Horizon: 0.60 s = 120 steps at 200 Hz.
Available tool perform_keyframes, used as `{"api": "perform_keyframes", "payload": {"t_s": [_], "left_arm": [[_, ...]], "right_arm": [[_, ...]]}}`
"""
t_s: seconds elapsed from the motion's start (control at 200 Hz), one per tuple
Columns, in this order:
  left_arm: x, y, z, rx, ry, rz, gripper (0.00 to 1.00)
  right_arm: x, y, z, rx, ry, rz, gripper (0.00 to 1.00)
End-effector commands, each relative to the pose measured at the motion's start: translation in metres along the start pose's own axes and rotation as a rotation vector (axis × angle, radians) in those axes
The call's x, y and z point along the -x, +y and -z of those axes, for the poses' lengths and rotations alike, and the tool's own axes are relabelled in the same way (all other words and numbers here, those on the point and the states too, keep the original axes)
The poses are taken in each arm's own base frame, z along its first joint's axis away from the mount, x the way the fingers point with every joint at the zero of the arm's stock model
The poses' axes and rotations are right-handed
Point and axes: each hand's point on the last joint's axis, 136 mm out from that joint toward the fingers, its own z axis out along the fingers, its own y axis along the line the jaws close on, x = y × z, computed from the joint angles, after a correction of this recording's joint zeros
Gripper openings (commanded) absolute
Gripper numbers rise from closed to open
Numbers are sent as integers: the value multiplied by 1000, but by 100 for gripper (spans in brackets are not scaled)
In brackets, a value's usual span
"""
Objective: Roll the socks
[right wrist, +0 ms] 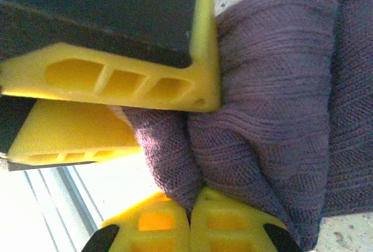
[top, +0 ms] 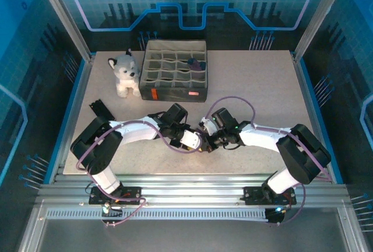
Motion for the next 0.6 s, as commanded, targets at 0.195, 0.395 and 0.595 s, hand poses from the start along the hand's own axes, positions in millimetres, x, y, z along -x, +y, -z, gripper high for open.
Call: {"api": "perform_keyframes", "payload": {"t_s": [0.195, 0.395, 0.595], "left_arm": [[2, -39, -5, -238, 32, 108, 0], [11, -44, 3, -345, 41, 207, 0], [21, -42, 8, -435, 47, 297, 0]], "right_arm": [[2, 7, 25, 83, -60, -83, 11], [15, 7, 58, 47, -199, -80, 38], [18, -3, 92, -104, -316, -38, 41]]}}
